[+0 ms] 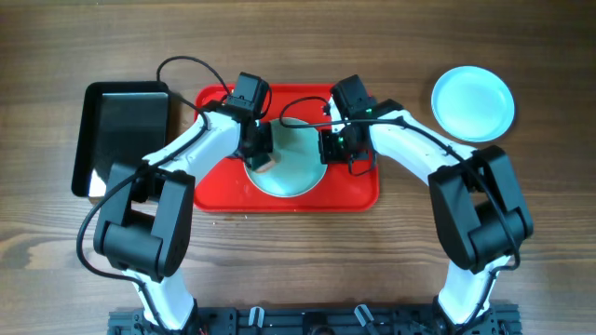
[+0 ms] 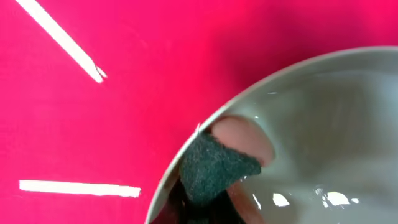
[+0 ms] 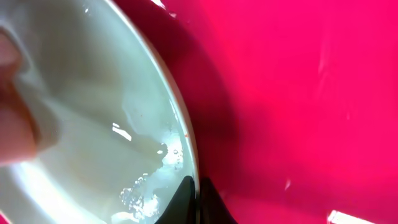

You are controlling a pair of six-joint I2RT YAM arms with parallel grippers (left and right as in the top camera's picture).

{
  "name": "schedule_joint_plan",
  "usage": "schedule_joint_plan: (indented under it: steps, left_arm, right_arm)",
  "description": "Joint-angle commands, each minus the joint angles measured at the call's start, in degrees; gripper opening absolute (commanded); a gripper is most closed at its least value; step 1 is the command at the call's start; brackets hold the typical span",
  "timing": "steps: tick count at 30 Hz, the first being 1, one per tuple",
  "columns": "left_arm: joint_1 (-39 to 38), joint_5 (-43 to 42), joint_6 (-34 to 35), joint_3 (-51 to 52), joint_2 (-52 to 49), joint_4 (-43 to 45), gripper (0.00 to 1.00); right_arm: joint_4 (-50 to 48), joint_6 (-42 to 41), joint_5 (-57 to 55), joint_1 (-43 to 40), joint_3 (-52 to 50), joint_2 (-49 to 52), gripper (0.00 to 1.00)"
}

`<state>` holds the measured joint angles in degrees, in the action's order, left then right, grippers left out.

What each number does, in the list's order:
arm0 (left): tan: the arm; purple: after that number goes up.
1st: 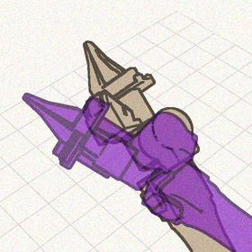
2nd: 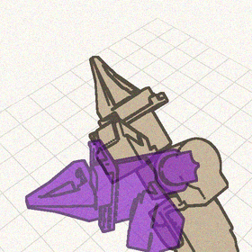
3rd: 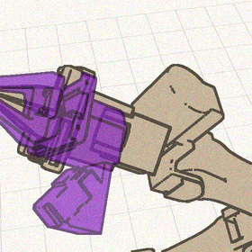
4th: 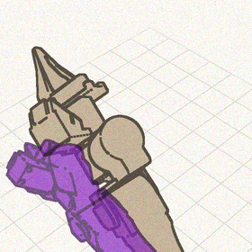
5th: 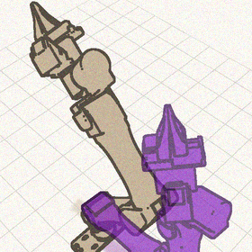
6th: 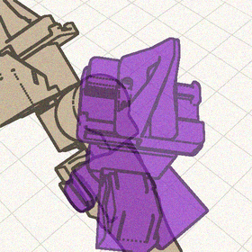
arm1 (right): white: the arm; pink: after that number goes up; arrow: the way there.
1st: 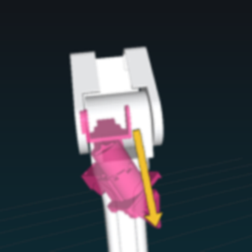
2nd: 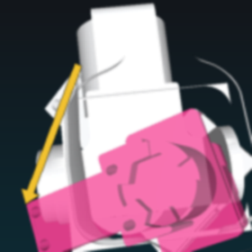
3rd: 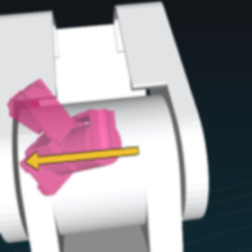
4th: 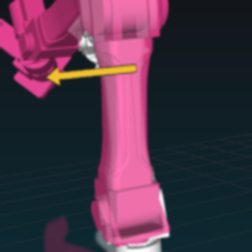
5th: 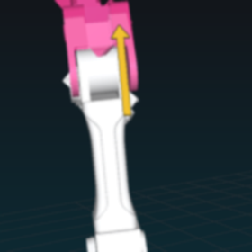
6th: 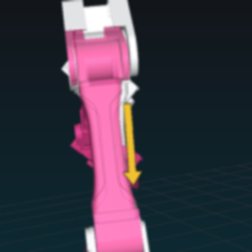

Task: Clean dirty plates on tray and stack at the side

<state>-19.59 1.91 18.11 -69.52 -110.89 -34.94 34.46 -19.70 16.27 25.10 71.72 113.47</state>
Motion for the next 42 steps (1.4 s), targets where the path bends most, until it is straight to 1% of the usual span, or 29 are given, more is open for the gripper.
schedule_joint_plan:
  steps: [1,5,10,16,19,22,24,26,29,31,32,35,36,38,42]
  left_arm:
    - [2.51,18.84,-1.49,1.66,-2.8,2.34,0.04]
    - [2.49,18.78,-1.42,1.66,-2.73,9.18,0.04]
    - [2.47,18.75,-1.42,1.68,-2.73,20.37,0.04]
    - [2.51,18.8,-1.4,1.66,-2.43,26.88,0.04]
    - [2.51,18.93,-1.4,1.66,-1.03,28.26,0.04]
    - [2.51,20.22,-1.03,1.66,2.58,28.57,0.04]
    - [2.51,19.85,-0.92,1.66,6.78,28.28,0.04]
    - [2.51,17.31,-0.76,1.68,11.3,26.32,0.04]
    - [2.51,14.34,-0.68,1.68,15.5,20.85,0.04]
    - [2.54,12.33,2.05,1.68,16.06,15.34,0.04]
    - [2.54,10.49,3.26,1.7,15.63,10.43,0.04]
    - [2.54,7.06,3.61,1.81,14.64,4.59,0.04]
    - [2.54,6.14,3.61,1.81,14.43,3.3,0.04]
    - [2.75,6.01,6.21,1.81,14.21,1.33,0.04]
    - [4.33,4.09,6.82,1.81,14.19,0.59,0.04]
  right_arm:
    - [1.64,0.15,-3.8,-0.94,-1.14,1.46,0.04]
    - [1.84,0.17,-4.87,-0.94,-1.14,1.46,0.04]
    - [2.47,0.2,-5.09,-0.94,-1.36,1.46,0.04]
    - [0.79,0.22,-5.09,-0.94,-4.2,1.46,0.04]
    - [0.42,0.15,-5.07,-0.94,-5.66,1.46,0.04]
    - [0.07,0.13,-5.07,-0.94,-5.7,1.46,0.04]
    - [-0.83,0.15,-5.07,-0.94,-5.7,1.46,0.04]
    - [-1.81,0.2,-5.09,-0.94,-5.49,1.38,0.04]
    - [-1.79,0.72,-6.14,-0.96,-3.48,1.07,0.04]
    - [-0.7,1.75,-8.31,-0.96,-0.81,-0.26,0.04]
    - [1.9,2.62,-11.3,-0.96,2.36,-1.97,0.04]
    - [7.13,7.28,-16.98,-0.96,9.25,-4.57,0.04]
    - [9.07,8.22,-20.52,-0.94,11.87,-5.64,0.04]
    - [12.83,10.43,-26.4,-0.94,17.14,-7.21,0.04]
    - [18.86,14.27,-32.35,-0.94,24.85,-8.96,0.04]
